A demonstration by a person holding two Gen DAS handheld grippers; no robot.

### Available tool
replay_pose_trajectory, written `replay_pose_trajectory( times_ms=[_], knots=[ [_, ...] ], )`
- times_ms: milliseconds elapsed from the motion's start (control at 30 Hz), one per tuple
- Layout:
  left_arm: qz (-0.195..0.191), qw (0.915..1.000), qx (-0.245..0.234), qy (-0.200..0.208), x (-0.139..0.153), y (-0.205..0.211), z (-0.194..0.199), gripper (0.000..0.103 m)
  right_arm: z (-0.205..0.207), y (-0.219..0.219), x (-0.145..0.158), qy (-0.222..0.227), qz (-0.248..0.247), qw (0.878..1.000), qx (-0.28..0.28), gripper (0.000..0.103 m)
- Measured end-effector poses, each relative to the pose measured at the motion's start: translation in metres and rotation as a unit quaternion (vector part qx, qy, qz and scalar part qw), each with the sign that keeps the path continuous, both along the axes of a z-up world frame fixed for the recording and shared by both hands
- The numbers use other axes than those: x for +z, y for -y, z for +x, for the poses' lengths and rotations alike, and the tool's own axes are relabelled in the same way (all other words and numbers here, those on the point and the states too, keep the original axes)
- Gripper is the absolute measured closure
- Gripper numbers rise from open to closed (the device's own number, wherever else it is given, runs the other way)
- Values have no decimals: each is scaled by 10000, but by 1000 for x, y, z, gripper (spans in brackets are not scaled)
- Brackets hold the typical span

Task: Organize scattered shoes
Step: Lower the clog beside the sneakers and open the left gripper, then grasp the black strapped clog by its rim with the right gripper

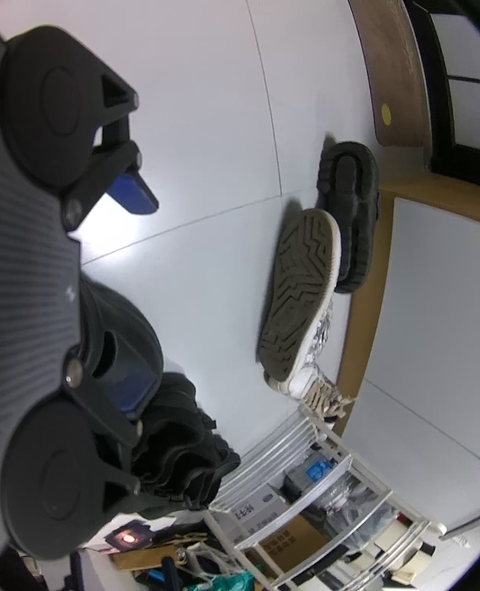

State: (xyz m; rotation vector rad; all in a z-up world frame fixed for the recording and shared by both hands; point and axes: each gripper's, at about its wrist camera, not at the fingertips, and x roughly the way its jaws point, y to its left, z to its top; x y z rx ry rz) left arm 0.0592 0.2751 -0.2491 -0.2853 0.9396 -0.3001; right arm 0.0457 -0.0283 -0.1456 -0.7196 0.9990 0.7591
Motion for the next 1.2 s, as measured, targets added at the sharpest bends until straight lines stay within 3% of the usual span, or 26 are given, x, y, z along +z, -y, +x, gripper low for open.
replay_pose_trajectory(
  times_ms=[333,833,933,1033,1200],
  knots=[
    [-282,9991,66,-300,-14,-17,-3,4,-2,-21,-27,131,174,9997,103,4],
    [37,9980,626,-105,-21,-34,-16,4,0,-54,-64,275,338,9989,163,4],
    [-140,9979,630,-35,-21,-39,-20,4,0,-60,-71,304,371,9987,176,4],
    [-574,9966,593,-51,-23,-44,-24,4,0,-66,-79,331,399,9985,187,4],
    [-496,9976,484,-73,-26,-40,-26,4,-3,-67,-94,251,447,9983,281,4]
  ],
)
